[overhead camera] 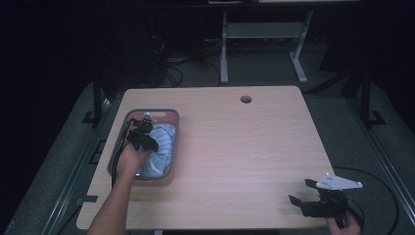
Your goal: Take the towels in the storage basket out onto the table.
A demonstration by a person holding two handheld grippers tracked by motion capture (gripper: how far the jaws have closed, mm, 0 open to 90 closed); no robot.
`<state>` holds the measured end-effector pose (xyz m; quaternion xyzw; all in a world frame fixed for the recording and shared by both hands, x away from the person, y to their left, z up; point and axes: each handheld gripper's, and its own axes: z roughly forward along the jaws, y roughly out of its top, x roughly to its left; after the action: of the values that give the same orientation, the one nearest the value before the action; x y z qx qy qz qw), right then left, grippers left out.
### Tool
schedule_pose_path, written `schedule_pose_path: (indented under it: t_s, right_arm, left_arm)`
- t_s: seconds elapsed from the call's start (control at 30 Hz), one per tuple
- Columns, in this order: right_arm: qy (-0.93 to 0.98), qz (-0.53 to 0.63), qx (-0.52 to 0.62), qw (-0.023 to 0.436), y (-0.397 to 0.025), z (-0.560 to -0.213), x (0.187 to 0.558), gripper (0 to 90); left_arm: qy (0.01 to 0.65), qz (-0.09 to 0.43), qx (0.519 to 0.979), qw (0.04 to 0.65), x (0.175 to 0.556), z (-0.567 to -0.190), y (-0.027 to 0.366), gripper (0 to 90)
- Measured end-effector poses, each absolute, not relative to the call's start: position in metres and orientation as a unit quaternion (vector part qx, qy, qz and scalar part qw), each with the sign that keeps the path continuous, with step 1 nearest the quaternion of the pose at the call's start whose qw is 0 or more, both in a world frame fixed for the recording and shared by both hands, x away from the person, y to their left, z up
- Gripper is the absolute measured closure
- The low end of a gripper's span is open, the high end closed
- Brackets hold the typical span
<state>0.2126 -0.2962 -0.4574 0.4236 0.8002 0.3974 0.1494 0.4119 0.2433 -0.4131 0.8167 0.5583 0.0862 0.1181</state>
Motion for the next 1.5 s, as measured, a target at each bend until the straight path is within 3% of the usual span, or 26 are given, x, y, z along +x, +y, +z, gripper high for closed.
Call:
schedule_pose_path:
  t_s: [0.2,0.4,1.07,1.5]
  right_arm:
    - [0.800,0.397,0.424,0.149,-0.296,-0.457,0.213,14.0]
    - [0.800,0.398,0.424,0.149,-0.295,-0.457,0.212,14.0]
    - [0.800,0.393,0.427,0.154,-0.295,-0.459,0.214,14.0]
    - [0.802,0.388,0.427,0.153,-0.292,-0.460,0.216,14.0]
  left_arm:
    - [0.565,0.069,0.810,0.141,0.409,-0.409,0.253,69.0]
    - [0.583,0.051,0.788,0.191,0.401,-0.402,0.270,69.8]
    - [0.576,0.065,0.749,0.321,0.365,-0.347,0.307,70.0]
    - [0.557,0.086,0.743,0.361,0.355,-0.317,0.309,70.0]
